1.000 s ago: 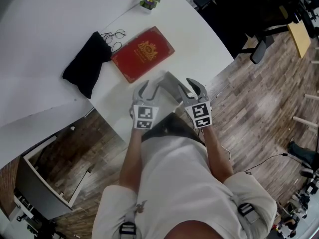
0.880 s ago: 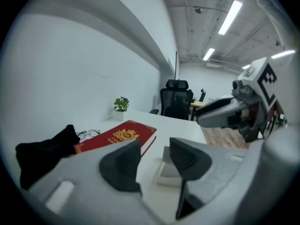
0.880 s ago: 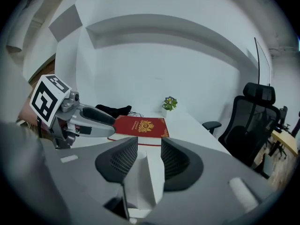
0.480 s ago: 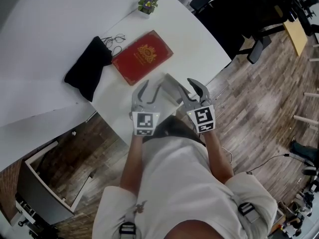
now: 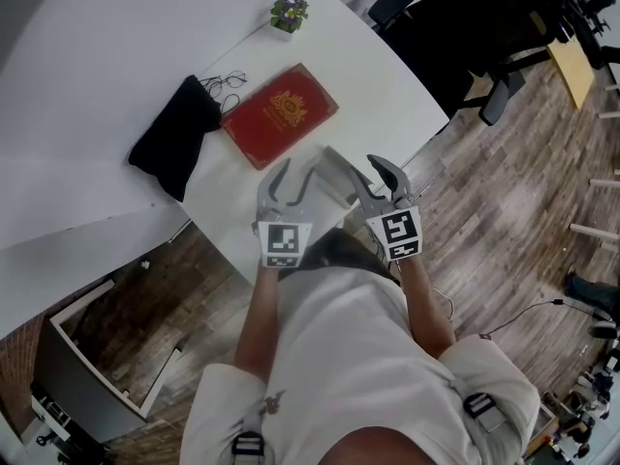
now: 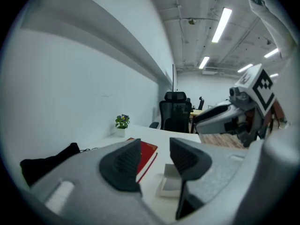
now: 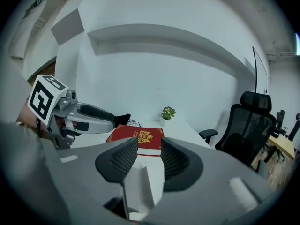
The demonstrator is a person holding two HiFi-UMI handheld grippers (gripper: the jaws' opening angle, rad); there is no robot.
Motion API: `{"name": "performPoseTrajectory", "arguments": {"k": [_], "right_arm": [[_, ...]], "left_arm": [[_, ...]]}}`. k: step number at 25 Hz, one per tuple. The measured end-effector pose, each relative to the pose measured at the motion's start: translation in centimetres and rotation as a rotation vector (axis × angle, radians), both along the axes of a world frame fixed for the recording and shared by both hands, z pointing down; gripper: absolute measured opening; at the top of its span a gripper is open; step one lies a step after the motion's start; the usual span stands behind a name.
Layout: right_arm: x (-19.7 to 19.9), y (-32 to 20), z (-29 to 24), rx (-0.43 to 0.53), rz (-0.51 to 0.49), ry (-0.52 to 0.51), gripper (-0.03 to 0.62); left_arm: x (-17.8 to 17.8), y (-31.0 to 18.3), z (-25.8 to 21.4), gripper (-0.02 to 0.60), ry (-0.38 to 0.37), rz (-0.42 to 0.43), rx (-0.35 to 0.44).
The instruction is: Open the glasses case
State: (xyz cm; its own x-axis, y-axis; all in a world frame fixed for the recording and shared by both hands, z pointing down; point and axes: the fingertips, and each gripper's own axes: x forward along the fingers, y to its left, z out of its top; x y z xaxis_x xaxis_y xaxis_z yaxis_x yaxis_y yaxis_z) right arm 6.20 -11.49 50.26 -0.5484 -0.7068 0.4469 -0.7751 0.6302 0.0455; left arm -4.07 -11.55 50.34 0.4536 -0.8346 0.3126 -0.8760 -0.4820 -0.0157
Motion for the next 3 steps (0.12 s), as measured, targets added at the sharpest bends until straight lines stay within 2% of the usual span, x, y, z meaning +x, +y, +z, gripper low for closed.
{"name": "performPoseTrajectory", "arguments": {"k": [3], "right_arm": [[-0.2, 0.0, -0.01, -0.002, 0.0, 0.006, 0.141]], "left_arm": [[-0.15, -0.02, -0.05, 0.192, -0.003, 0.007, 0.0]]}}
